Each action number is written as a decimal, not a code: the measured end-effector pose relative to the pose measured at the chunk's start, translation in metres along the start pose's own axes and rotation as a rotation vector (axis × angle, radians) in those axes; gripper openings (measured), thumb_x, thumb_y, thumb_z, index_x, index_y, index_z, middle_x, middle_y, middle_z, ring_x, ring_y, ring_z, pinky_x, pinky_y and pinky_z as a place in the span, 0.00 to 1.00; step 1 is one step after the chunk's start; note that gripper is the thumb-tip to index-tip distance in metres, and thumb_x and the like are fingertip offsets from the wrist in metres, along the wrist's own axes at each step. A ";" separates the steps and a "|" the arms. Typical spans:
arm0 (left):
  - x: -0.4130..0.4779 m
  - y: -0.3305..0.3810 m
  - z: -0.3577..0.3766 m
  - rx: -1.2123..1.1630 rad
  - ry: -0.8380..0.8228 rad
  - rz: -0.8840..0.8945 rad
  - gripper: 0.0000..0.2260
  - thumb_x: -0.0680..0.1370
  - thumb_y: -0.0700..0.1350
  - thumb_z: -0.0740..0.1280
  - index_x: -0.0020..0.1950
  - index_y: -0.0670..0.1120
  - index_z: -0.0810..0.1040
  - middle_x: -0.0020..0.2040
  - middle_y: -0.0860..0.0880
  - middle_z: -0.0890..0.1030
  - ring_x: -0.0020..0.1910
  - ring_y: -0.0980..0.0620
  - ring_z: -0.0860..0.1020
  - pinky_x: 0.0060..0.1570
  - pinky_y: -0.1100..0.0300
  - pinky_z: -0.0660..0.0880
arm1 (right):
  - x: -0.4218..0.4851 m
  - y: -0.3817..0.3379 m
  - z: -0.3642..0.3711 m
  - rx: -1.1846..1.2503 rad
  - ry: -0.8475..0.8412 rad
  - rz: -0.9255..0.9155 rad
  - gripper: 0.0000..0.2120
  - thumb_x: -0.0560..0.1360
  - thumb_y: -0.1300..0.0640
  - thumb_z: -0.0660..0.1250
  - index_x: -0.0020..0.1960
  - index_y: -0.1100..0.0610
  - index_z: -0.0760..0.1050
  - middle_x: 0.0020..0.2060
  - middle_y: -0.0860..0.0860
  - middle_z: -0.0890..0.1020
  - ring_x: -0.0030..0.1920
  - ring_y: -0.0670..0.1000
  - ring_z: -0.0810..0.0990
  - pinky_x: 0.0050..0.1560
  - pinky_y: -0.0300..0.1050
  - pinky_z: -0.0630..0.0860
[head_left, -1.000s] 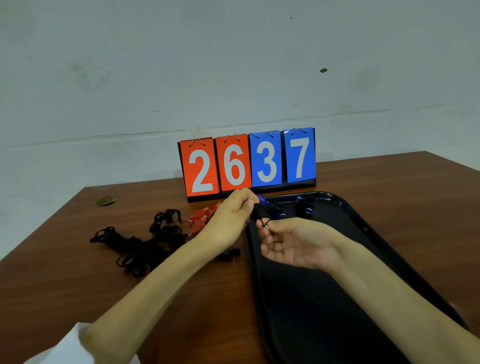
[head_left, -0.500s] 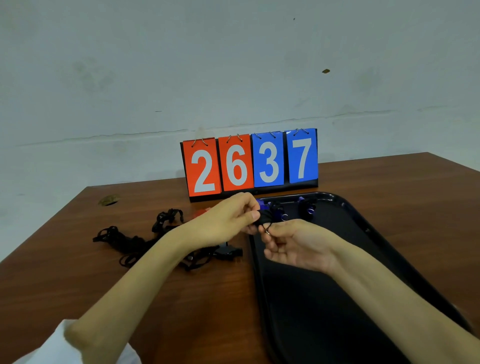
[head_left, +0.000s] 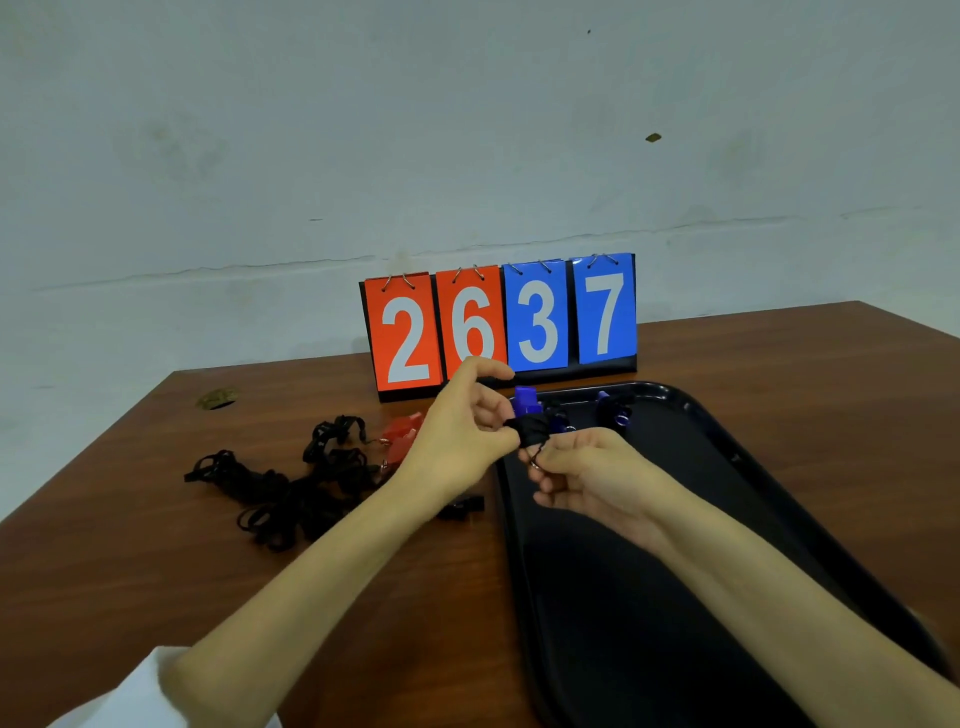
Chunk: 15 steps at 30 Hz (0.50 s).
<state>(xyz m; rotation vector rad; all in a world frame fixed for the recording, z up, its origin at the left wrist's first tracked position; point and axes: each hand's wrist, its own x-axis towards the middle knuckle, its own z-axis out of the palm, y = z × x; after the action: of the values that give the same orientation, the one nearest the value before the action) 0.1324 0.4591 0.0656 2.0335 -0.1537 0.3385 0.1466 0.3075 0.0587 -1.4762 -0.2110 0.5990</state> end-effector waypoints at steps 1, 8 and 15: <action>0.000 0.000 -0.001 -0.067 -0.005 -0.028 0.24 0.71 0.30 0.68 0.60 0.52 0.69 0.40 0.51 0.78 0.39 0.59 0.78 0.41 0.70 0.74 | 0.000 0.000 0.000 -0.039 0.018 -0.021 0.08 0.77 0.65 0.60 0.47 0.62 0.78 0.32 0.51 0.78 0.33 0.45 0.75 0.42 0.41 0.77; 0.001 -0.001 -0.004 -0.105 -0.096 -0.070 0.26 0.72 0.26 0.63 0.60 0.54 0.70 0.44 0.47 0.76 0.45 0.51 0.78 0.45 0.64 0.75 | 0.001 0.002 0.003 -0.083 0.050 -0.025 0.08 0.77 0.64 0.61 0.47 0.61 0.79 0.32 0.51 0.78 0.33 0.45 0.76 0.41 0.41 0.77; -0.007 -0.002 0.011 0.214 -0.023 0.074 0.24 0.75 0.29 0.61 0.62 0.54 0.68 0.49 0.52 0.70 0.47 0.56 0.73 0.42 0.71 0.72 | 0.003 0.001 0.001 -0.130 0.066 -0.005 0.07 0.77 0.64 0.61 0.46 0.61 0.79 0.34 0.52 0.78 0.34 0.45 0.76 0.42 0.41 0.77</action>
<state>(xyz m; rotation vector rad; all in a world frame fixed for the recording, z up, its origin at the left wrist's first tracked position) 0.1277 0.4503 0.0571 2.2482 -0.2152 0.3915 0.1481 0.3093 0.0571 -1.6184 -0.2046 0.5398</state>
